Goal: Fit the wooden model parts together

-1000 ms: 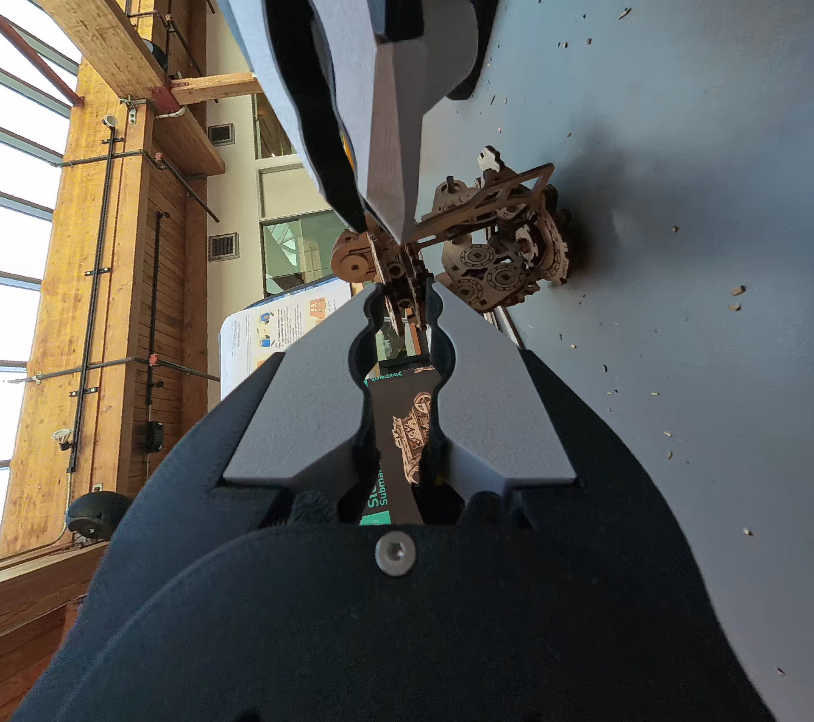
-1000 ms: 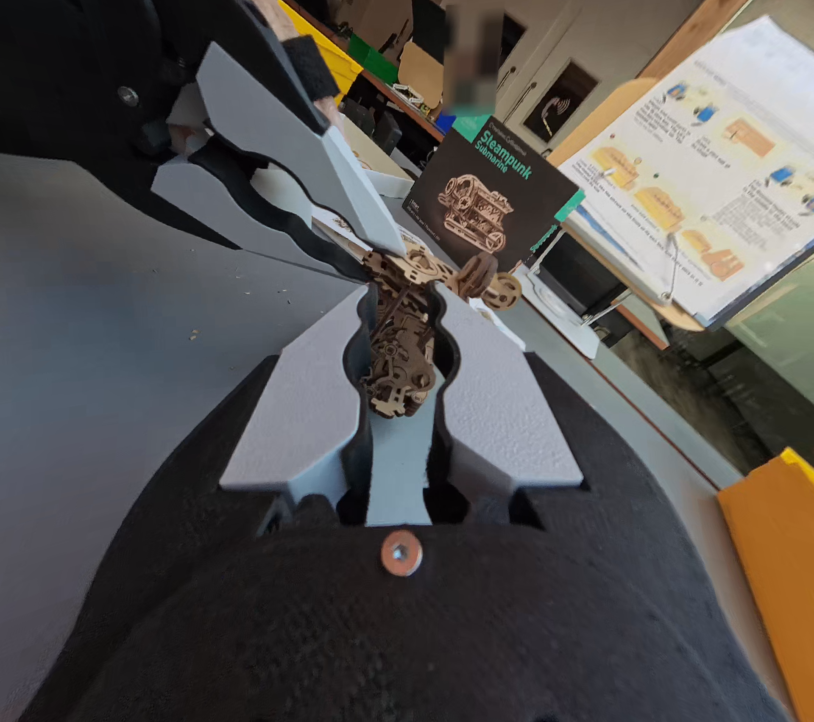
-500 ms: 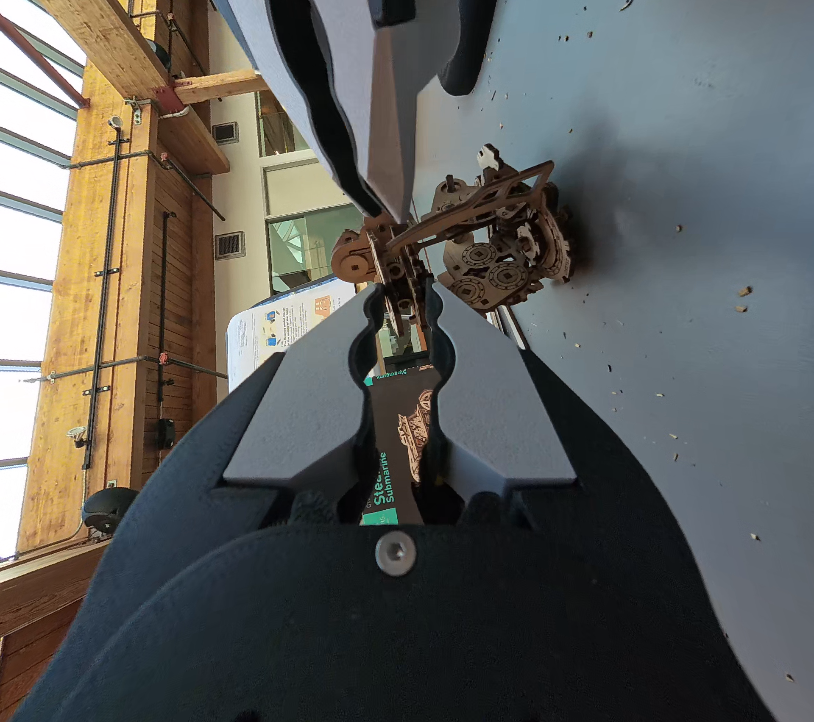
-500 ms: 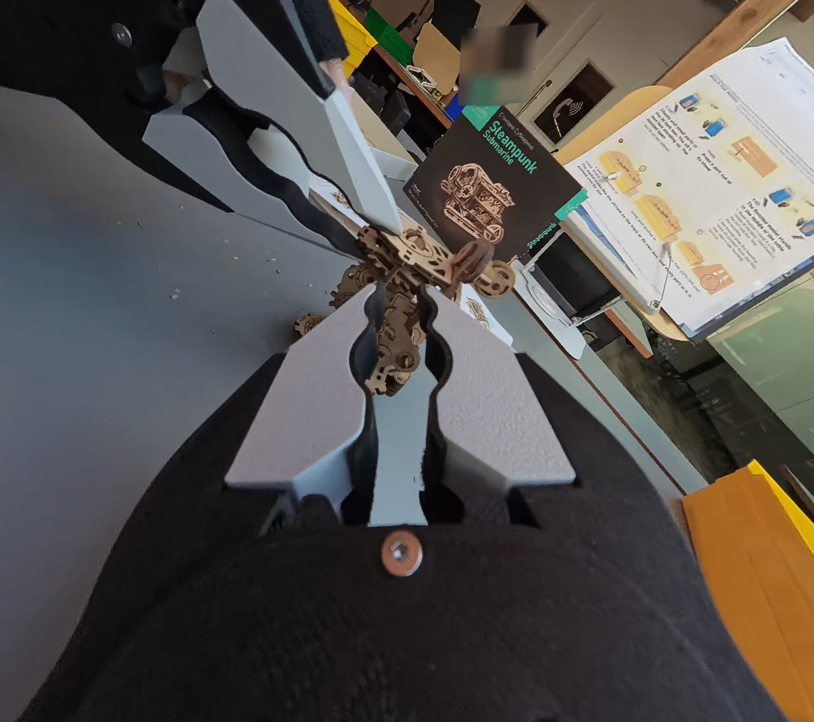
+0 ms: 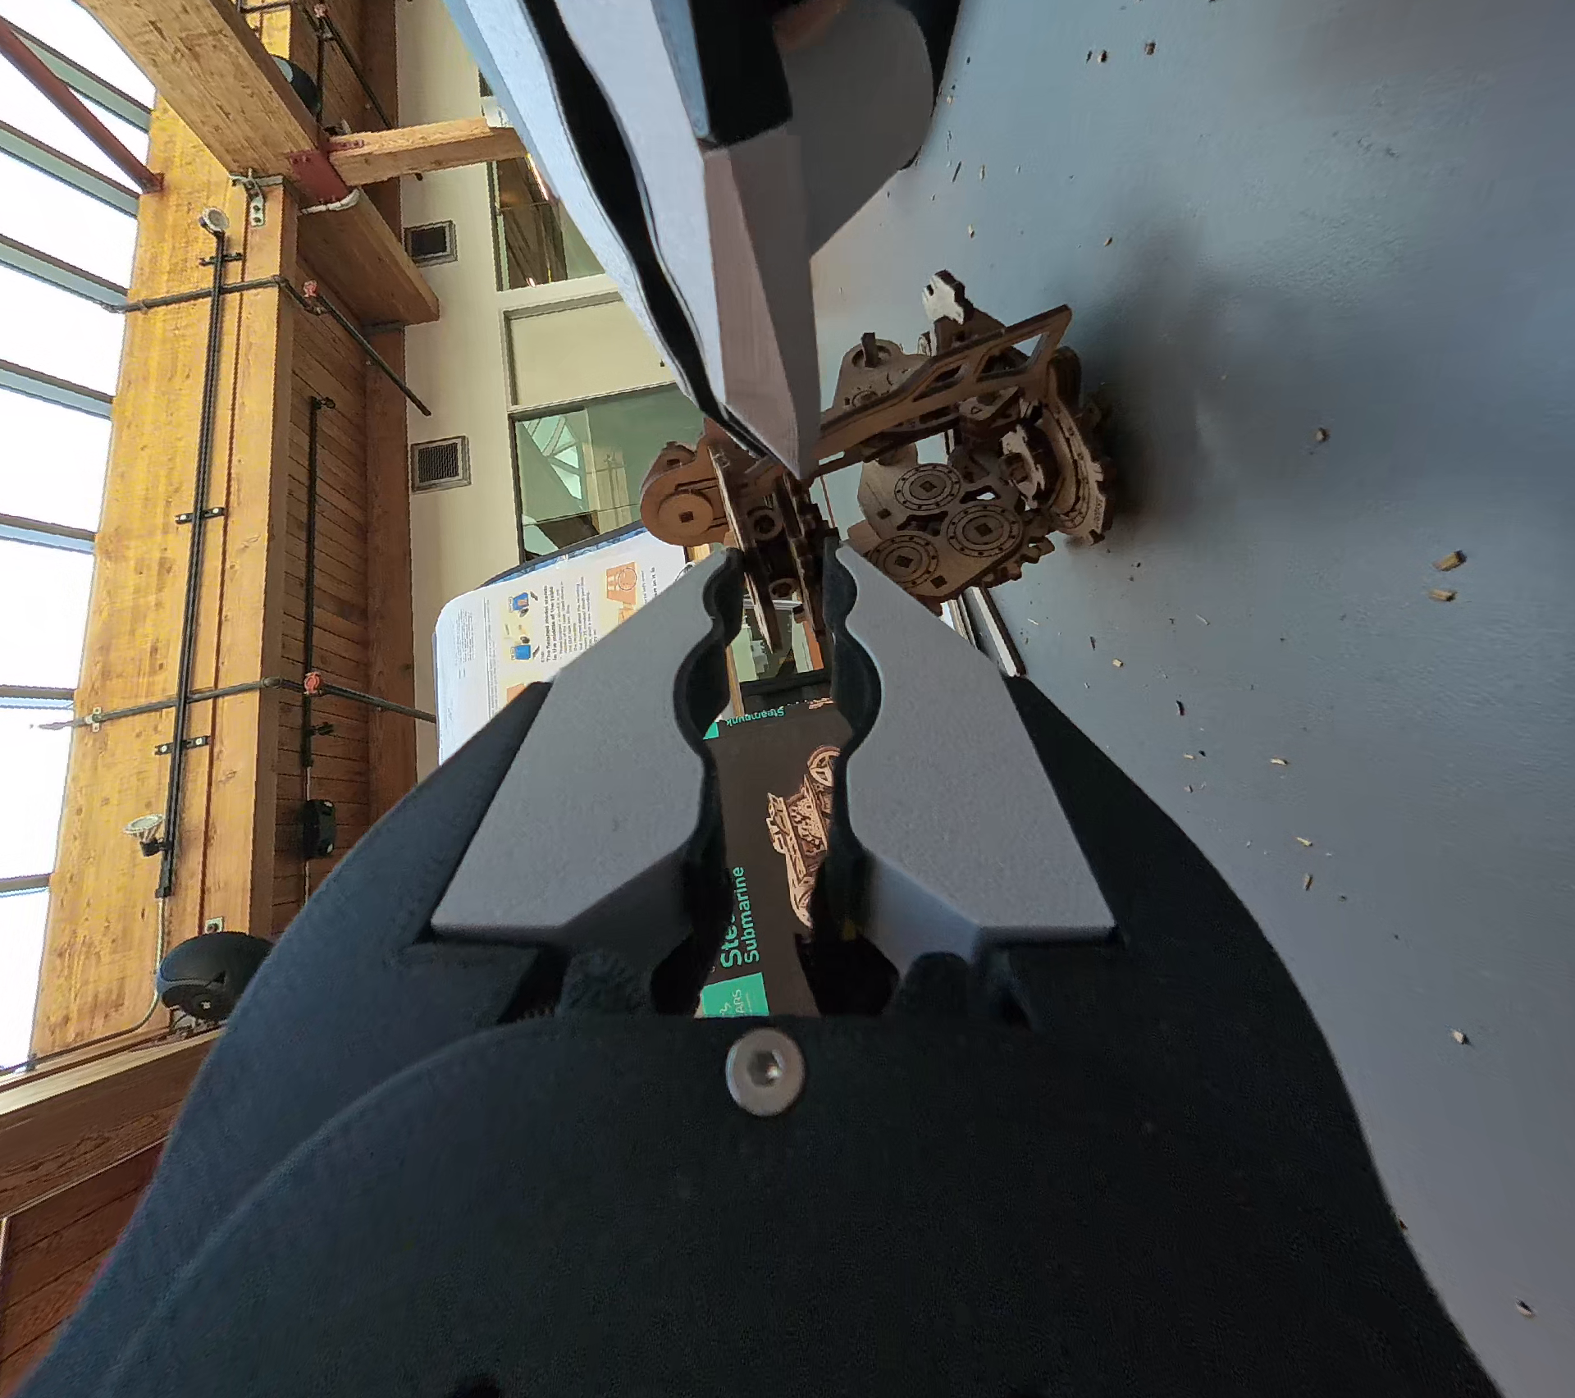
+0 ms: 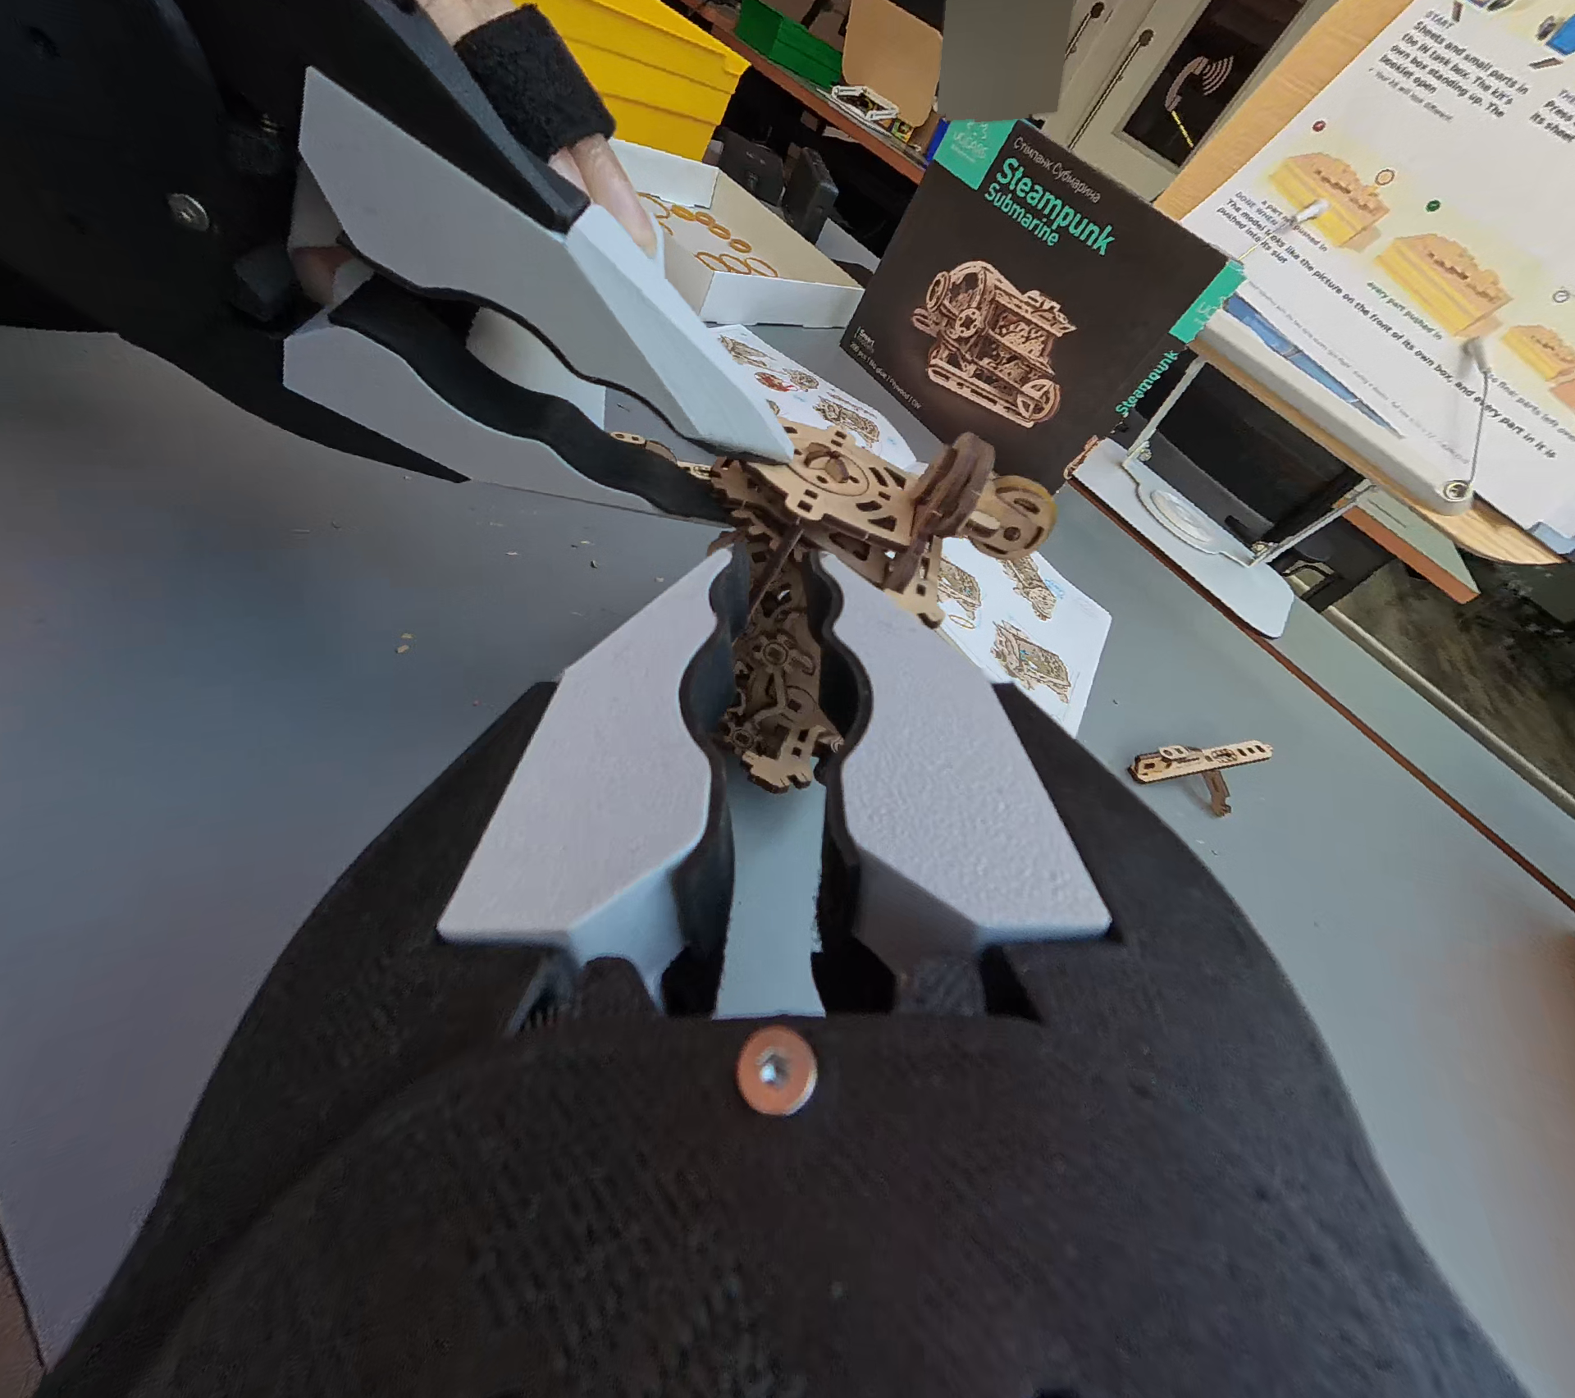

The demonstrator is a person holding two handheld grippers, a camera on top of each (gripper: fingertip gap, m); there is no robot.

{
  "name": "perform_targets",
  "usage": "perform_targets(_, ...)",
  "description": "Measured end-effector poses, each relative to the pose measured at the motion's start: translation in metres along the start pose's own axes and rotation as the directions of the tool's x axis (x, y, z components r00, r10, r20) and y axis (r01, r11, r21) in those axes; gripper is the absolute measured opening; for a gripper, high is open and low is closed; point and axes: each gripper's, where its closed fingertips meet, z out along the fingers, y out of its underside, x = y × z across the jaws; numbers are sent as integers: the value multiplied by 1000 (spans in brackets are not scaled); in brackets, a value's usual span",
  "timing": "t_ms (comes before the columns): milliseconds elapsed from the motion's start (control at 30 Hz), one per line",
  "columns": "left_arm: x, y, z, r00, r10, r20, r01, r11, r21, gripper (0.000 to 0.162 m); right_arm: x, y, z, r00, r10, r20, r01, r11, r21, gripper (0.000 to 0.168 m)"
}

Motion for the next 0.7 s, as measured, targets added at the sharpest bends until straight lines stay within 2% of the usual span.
perform_targets(267,0,1,0,1000,-18,-5,18,1000,-4,16,0,3,0,1000,-20,-7,20,1000,-7,5)
perform_targets(500,0,0,-1,1000,-15,-10,15,1000,0,16,-3,2,-1,990,-134,-36,134,991,0,5)
perform_targets(700,0,-3,-3,1000,-17,-21,17,1000,8,16,-2,2,-4,992,-119,-32,119,993,8,5)
